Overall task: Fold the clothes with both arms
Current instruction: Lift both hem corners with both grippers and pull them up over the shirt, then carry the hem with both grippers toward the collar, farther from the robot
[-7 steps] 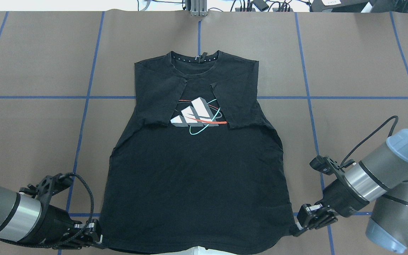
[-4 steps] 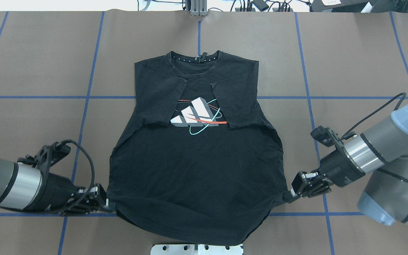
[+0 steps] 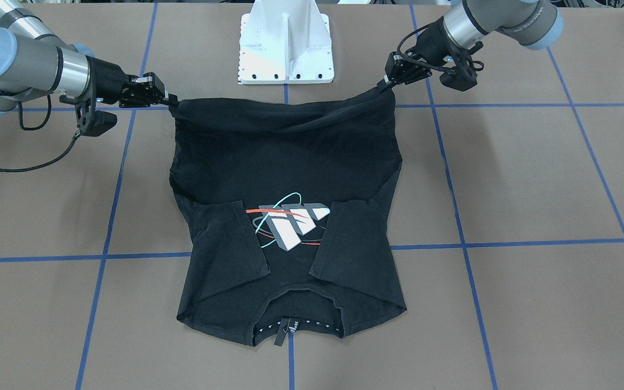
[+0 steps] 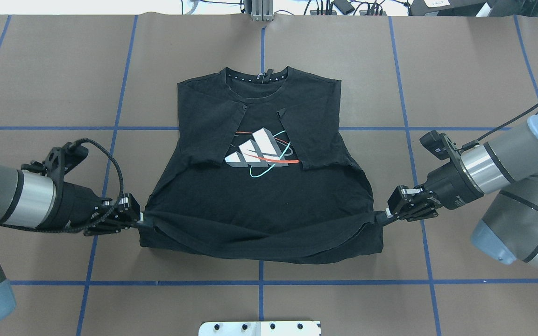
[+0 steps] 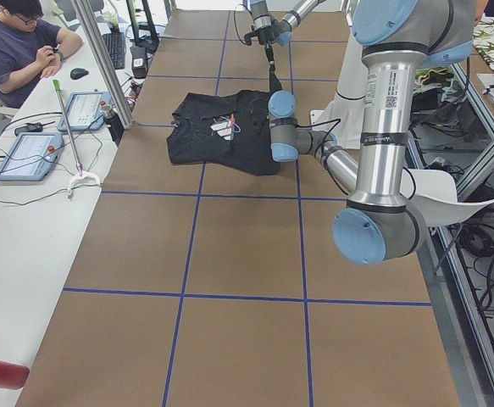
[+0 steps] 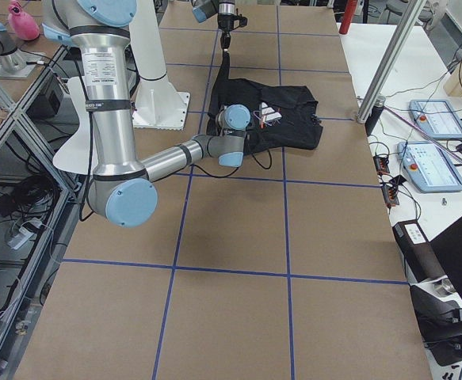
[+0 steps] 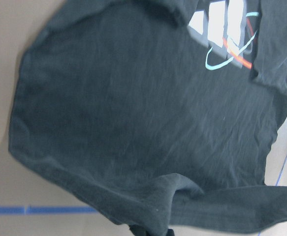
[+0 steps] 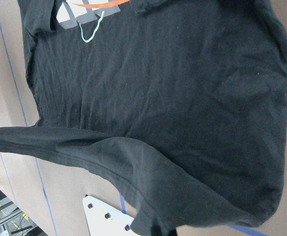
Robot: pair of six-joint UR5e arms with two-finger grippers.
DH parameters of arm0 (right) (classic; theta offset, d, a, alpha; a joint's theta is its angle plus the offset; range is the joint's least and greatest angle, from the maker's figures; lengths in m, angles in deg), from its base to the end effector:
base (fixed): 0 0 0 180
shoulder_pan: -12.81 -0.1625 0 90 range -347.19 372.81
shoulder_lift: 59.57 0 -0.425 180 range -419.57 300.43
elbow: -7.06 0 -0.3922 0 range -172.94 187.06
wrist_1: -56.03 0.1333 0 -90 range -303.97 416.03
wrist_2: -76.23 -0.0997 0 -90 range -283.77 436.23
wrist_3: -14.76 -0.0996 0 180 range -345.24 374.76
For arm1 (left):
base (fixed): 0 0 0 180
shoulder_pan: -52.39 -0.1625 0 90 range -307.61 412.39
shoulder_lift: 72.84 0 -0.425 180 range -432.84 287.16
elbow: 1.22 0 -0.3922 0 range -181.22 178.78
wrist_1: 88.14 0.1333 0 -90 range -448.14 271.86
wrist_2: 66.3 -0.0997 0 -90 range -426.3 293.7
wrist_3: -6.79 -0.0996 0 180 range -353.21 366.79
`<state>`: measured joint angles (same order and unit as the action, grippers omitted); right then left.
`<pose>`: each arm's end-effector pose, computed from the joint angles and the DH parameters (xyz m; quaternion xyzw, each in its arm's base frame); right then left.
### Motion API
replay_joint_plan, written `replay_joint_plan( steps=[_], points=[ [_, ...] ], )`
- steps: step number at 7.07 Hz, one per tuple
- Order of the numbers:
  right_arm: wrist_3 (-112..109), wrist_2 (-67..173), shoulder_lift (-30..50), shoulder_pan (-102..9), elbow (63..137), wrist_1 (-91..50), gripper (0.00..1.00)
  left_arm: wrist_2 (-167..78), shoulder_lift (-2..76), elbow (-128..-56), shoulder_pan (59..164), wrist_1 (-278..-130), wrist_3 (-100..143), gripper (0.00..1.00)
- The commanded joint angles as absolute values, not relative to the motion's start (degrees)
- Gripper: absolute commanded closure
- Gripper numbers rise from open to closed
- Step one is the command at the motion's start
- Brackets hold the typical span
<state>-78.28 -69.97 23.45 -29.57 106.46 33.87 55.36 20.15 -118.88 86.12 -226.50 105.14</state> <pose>-0.3302 -0.3697 0.3801 -0.1299 -0.6746 -0.0387 0.7256 0.3391 -0.3238 0.3053 -0.0709 0.6433 -0.1045 0.7551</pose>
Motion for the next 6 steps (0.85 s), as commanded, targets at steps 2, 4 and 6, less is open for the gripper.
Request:
replay_joint_plan(
  steps=[2,4,6],
  points=[
    [-78.14,-69.49,22.17,-31.91,104.97,33.88,1.00,55.52,20.59,-117.68,91.05,-226.21,103.73,1.00],
    [-78.05,-69.49,22.17,-33.85,104.97,33.88,1.00,55.43,20.68,-116.36,92.47,-226.30,103.73,1.00],
    [-78.14,-69.40,21.30,-34.82,104.97,33.88,1.00,55.60,20.85,-116.27,93.96,-226.30,103.38,1.00]
  ],
)
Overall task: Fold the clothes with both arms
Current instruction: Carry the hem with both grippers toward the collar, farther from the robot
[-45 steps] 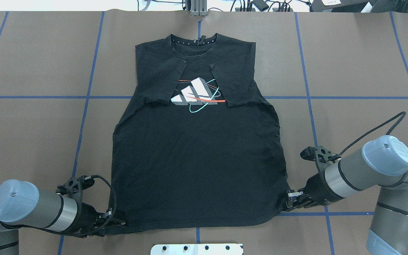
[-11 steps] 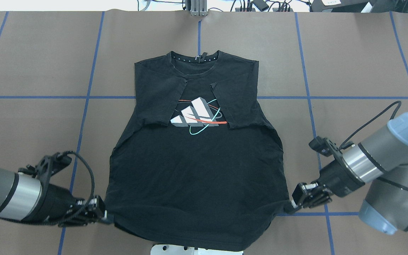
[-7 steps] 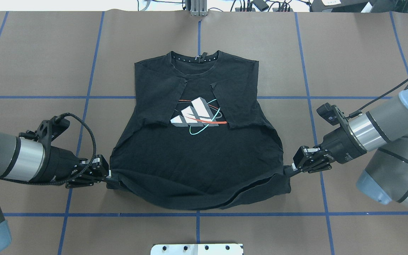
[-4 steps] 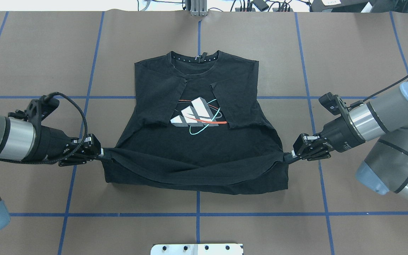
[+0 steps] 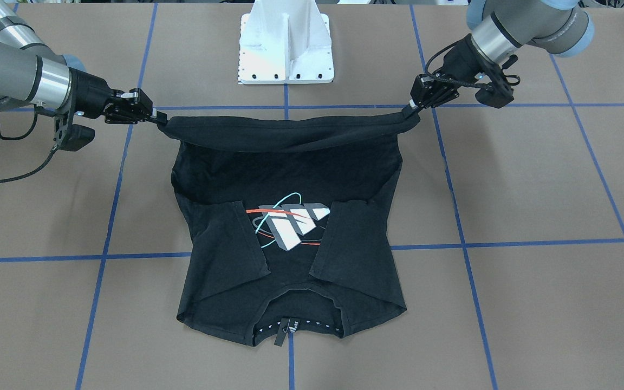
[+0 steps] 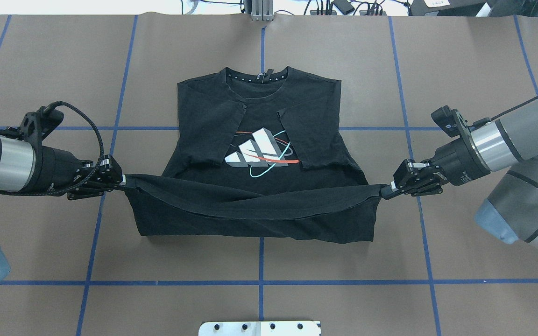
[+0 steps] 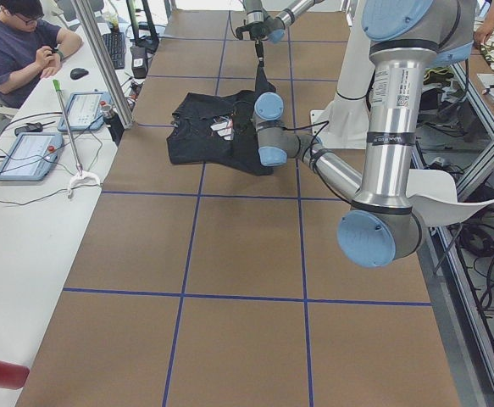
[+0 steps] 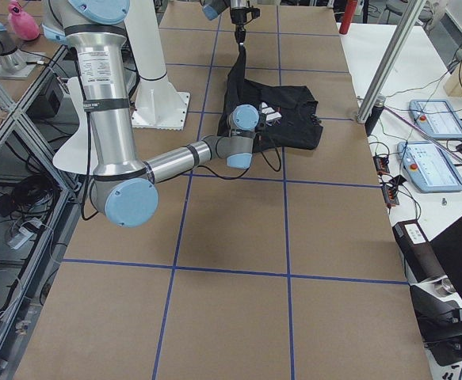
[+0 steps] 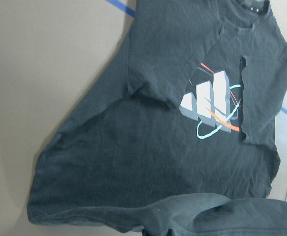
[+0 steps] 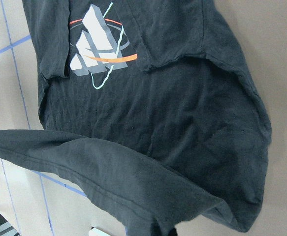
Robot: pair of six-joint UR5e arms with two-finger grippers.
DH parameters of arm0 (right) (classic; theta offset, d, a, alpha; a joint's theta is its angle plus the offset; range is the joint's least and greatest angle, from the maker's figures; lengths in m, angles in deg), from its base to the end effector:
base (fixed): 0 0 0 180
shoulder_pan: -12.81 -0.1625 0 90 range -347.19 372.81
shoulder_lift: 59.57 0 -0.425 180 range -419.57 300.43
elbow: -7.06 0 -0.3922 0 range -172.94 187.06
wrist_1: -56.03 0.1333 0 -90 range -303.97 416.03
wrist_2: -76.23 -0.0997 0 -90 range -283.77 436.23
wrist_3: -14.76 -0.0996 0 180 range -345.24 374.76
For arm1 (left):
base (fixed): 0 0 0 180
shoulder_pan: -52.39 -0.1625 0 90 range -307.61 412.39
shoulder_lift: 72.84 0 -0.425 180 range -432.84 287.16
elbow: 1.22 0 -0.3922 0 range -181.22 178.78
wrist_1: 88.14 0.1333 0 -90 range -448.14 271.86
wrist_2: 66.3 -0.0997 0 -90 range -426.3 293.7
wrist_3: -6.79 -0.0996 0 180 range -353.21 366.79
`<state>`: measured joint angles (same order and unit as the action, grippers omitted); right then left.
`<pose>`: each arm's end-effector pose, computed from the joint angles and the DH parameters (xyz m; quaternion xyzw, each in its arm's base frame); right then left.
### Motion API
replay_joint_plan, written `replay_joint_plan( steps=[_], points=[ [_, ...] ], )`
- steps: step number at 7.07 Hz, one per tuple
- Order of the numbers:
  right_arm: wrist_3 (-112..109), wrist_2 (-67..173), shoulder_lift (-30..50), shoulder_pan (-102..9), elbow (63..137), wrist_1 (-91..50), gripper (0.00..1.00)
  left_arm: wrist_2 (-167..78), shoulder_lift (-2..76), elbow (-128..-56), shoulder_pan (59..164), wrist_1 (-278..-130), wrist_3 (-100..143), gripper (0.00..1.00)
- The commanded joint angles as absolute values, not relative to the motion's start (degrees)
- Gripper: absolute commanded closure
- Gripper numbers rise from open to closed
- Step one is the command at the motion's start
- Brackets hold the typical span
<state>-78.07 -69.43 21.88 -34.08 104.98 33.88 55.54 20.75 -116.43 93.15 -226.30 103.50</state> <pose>-0.3079 -0.4036 0.3779 -0.0982 -0.6800 -0.0087 0.7265 0.3072 -0.3714 0.3197 -0.0301 0.6350 -0.1468 0.7578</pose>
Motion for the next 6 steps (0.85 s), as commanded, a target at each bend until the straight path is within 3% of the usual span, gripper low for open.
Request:
replay_joint_plan(
  steps=[1,6],
  points=[
    [-78.14,-69.49,21.29,-35.78,104.97,33.88,1.00,55.60,20.85,-116.18,94.31,-226.30,103.38,1.00],
    [-78.23,-67.30,20.33,-38.33,104.97,33.88,1.00,54.90,22.25,-113.99,95.10,-226.39,103.38,1.00]
  ],
)
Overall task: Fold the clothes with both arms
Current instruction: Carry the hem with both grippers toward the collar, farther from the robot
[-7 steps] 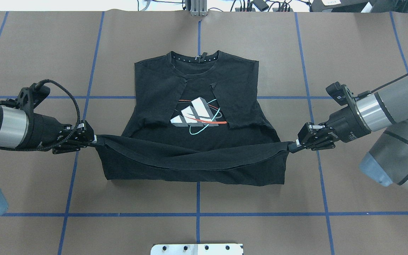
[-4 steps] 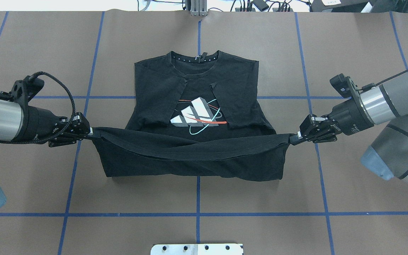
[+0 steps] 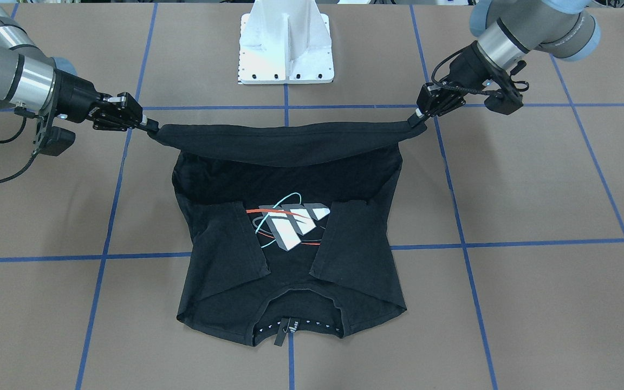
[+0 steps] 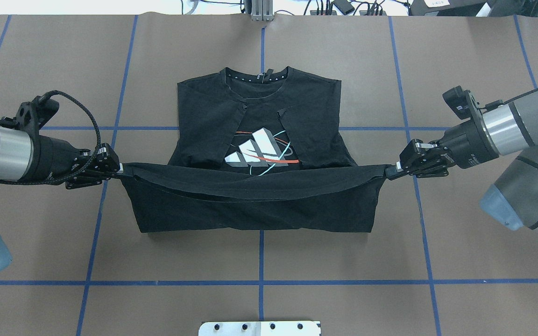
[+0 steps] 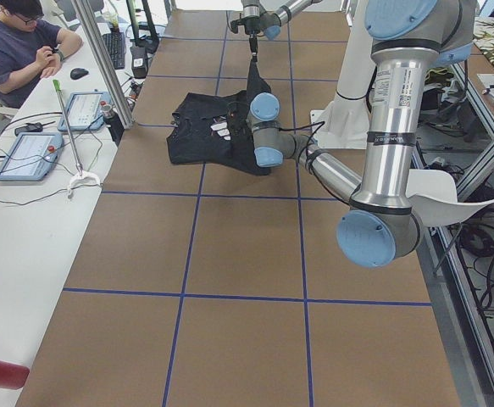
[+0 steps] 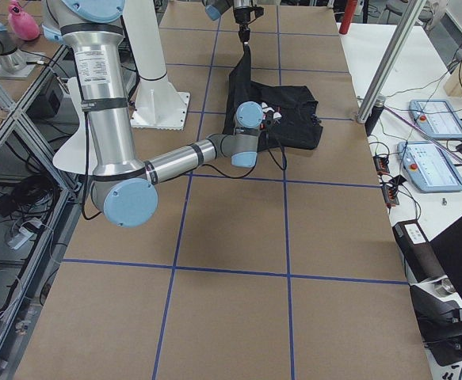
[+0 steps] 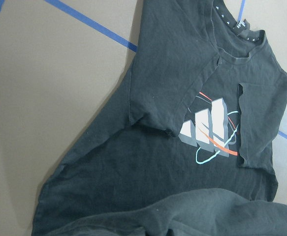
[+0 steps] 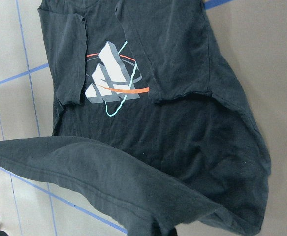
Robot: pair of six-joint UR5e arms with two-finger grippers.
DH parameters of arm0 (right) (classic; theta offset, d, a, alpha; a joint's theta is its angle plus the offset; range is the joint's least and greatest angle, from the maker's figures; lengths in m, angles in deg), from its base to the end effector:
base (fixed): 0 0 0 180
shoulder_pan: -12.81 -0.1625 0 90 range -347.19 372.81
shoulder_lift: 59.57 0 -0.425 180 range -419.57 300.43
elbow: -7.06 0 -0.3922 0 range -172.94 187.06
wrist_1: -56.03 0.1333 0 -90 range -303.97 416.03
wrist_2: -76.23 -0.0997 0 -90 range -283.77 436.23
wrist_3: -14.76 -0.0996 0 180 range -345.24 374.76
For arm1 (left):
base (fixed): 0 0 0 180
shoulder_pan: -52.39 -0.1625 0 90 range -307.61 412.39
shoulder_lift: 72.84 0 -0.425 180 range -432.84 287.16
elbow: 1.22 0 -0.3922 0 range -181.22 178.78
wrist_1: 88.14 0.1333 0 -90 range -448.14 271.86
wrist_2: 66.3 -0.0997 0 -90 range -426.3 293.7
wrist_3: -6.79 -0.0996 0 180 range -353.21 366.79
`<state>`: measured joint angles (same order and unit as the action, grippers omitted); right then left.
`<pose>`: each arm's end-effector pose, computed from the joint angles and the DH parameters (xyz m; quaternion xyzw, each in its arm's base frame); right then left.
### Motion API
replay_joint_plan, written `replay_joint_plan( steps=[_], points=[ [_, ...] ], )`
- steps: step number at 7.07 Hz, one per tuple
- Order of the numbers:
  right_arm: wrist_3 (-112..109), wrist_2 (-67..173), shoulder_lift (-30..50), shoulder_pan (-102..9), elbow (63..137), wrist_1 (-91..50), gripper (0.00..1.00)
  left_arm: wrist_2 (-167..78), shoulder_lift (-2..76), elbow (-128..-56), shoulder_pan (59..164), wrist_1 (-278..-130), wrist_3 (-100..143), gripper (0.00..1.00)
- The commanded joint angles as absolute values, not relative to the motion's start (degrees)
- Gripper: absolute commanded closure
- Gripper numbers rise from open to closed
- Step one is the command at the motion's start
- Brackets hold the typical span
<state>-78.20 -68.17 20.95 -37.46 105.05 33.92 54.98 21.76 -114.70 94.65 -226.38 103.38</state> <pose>-0.2857 -0.4256 0.3693 -0.0659 -0.6871 0.0159 0.7234 0.3051 -0.3875 0.3248 -0.0196 0.6313 -0.1614 0.7583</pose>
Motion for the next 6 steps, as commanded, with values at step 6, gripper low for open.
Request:
replay_joint_plan(
  steps=[6],
  points=[
    [-78.14,-61.06,19.97,-39.74,102.61,33.71,1.00,55.43,28.84,-103.28,103.36,-226.56,101.36,1.00]
  ],
)
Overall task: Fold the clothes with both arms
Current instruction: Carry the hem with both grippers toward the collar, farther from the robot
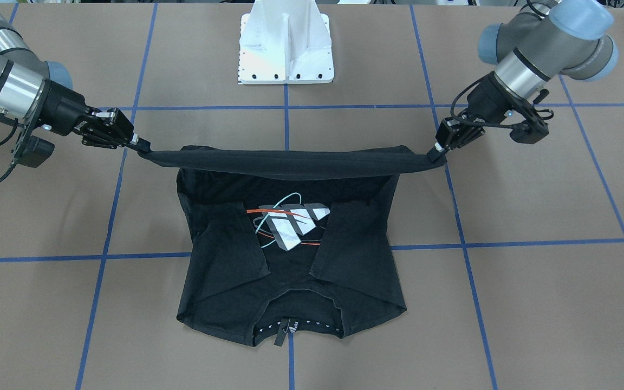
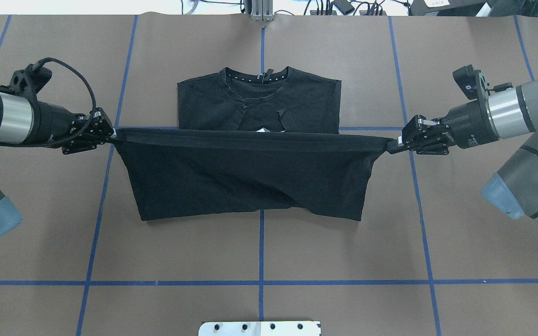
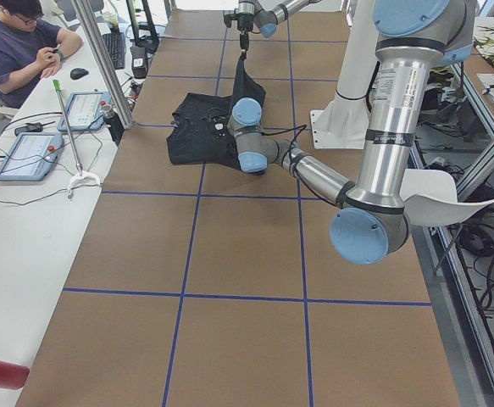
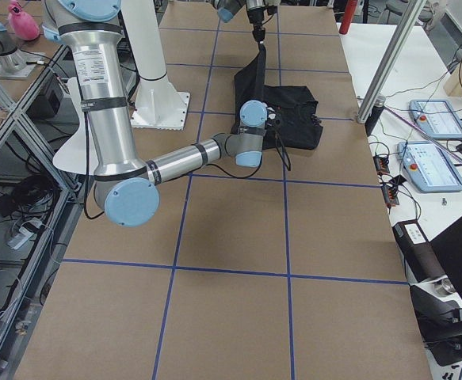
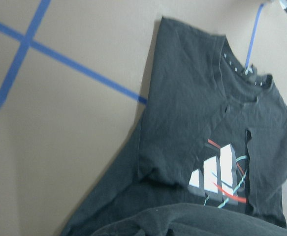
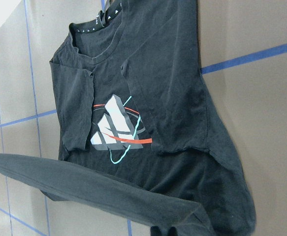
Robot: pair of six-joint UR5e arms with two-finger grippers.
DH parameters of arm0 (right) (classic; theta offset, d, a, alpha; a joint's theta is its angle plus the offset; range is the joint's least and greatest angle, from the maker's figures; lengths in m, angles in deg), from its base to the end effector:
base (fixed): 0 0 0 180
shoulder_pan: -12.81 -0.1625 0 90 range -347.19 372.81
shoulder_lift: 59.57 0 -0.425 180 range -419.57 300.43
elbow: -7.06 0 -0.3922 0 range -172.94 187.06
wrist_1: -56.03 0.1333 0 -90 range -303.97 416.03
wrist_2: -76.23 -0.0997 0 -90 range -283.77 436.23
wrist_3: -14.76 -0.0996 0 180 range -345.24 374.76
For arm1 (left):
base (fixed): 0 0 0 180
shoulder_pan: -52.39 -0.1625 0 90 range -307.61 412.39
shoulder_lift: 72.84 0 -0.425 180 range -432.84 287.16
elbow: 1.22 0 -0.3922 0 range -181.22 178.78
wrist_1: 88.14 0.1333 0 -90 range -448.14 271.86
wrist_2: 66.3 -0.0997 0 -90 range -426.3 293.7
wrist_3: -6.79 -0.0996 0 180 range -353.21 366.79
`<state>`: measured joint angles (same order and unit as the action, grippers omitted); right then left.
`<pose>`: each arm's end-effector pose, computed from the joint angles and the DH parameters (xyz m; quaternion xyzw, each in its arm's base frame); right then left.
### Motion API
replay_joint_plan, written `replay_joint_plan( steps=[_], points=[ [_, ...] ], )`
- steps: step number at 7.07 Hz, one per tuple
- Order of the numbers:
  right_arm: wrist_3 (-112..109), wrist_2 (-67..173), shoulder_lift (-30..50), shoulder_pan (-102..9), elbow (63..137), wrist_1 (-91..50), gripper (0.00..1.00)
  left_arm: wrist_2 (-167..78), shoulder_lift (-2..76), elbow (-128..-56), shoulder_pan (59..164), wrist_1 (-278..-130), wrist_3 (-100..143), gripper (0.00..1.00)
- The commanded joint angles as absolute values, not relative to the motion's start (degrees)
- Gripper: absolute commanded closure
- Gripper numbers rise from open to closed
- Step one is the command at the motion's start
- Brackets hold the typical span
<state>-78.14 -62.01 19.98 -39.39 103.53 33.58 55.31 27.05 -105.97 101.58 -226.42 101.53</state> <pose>-0.2770 -0.4533 0.3735 -0.0191 -0.6838 0.0690 0.7262 0.2914 -0.4616 0.3473 0.0135 0.6122 -0.2066 0.7631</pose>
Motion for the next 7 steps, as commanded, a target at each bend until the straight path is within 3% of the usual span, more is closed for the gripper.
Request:
replay_joint_plan(
  steps=[1,3,7],
  points=[
    [-78.14,-60.27,19.97,-40.01,102.43,33.62,1.00,55.43,30.85,-101.78,104.50,-226.30,101.36,1.00],
    [-78.05,-57.98,18.32,-40.18,100.77,33.53,1.00,55.43,35.34,-97.83,106.27,-226.21,101.36,1.00],
    [-78.14,-55.45,10.59,-43.61,93.04,33.45,1.00,54.99,36.59,-94.21,105.92,-227.00,101.44,1.00]
  ],
)
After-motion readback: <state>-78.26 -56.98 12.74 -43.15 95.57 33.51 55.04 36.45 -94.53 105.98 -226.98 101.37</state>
